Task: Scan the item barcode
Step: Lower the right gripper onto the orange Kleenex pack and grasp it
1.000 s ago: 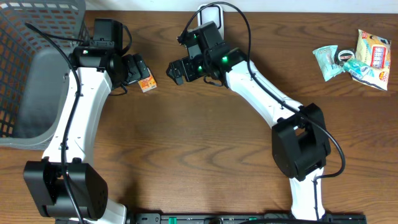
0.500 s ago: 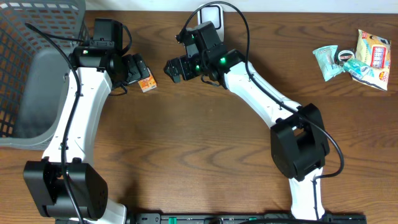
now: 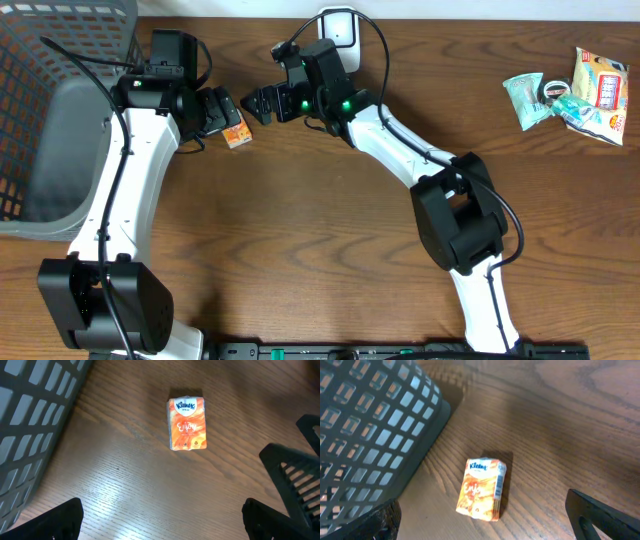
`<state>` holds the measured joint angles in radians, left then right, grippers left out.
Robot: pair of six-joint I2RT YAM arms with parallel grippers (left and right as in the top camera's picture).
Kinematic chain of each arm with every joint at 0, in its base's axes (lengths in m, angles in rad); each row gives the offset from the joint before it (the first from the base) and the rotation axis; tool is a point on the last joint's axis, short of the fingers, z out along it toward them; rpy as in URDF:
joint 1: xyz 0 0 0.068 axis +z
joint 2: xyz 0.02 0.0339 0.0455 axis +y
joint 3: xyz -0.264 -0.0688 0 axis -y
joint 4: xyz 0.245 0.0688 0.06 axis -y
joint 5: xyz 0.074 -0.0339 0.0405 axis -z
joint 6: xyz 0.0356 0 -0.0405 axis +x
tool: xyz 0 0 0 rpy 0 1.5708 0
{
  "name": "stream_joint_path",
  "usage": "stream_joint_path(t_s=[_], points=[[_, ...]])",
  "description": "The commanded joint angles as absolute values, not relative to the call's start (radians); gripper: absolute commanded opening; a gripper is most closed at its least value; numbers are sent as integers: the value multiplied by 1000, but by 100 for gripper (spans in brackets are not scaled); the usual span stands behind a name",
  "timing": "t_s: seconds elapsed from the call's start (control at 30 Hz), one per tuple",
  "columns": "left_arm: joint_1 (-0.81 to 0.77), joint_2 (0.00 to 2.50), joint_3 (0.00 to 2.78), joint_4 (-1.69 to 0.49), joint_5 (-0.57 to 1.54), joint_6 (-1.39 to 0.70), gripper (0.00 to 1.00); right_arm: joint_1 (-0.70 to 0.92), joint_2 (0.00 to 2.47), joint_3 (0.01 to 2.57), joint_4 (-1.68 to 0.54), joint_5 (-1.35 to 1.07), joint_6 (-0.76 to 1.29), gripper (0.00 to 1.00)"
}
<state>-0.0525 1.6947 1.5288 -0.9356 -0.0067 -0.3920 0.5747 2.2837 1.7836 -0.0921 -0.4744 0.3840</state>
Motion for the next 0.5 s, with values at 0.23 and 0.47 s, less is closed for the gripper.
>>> stream_joint_path(t_s=[0.23,0.47], points=[[-49,1699,1533,-938,-20,-385,100,642,2366,1779,-24,-327,449,93],[-49,1699,1533,-938,-20,-385,100,645,2424,1779,29,-324,494,80]])
